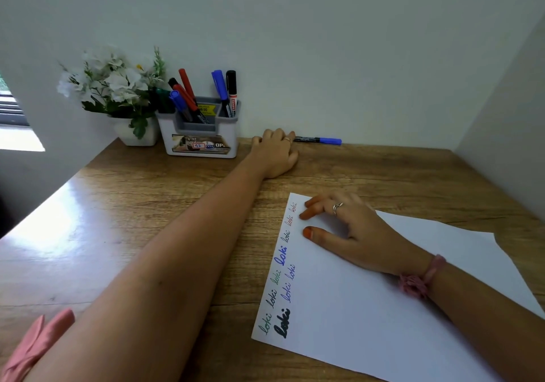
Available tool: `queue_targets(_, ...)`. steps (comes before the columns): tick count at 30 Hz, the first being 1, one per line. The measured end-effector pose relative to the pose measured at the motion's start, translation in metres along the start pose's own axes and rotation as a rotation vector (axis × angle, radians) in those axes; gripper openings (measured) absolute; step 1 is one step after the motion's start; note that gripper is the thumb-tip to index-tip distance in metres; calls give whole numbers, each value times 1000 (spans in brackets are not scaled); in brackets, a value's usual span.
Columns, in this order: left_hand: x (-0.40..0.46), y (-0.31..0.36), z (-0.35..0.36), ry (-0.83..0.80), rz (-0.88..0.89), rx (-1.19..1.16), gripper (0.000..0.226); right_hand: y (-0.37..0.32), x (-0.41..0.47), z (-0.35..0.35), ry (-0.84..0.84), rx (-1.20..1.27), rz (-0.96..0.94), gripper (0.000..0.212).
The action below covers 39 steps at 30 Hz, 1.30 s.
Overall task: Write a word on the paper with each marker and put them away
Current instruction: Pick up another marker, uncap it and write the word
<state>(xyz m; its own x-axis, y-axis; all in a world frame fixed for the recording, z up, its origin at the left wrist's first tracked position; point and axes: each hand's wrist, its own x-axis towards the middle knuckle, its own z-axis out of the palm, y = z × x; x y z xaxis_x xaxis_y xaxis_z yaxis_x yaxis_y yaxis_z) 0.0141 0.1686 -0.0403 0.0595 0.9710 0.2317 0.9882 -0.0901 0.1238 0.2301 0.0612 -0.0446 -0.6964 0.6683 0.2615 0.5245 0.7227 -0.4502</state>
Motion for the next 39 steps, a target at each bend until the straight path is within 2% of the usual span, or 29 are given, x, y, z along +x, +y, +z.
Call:
queue_targets(3,1,-2,0,46,14,2,58,0,0,0,-4,-7,3,41)
queue_targets(9,8,-6,0,18,44,-4,57,-1,1,-1,0,-12,-1,42)
queue_targets(13,6,-5,-1,4,2,-8,58,-2,1,-1,-7,-10,-6,41)
queue_targets(19,4,-5,-1,131,3,-94,41,-2,1,-1,1,-12,2,43)
queue_targets(24,3,-2,-3,92,-27,-112,44,-2,1,-1,4,-17,-8,44)
queue_targets(30,-6,1,-6,138,15,-116,34,-3,0,-2,-8,-25,2,43)
queue_targets(34,-23,2,-15,267,52,-531,33,-4,-1,-3,-3,-14,-14,34)
queue_targets(37,-37,6,-28,425,-39,-904,34,-6,-2,-4,10,-13,-29,30)
queue_targets(39,-47,7,-40,467,-111,-1130,33,-7,-2,-5,10,-17,-35,29)
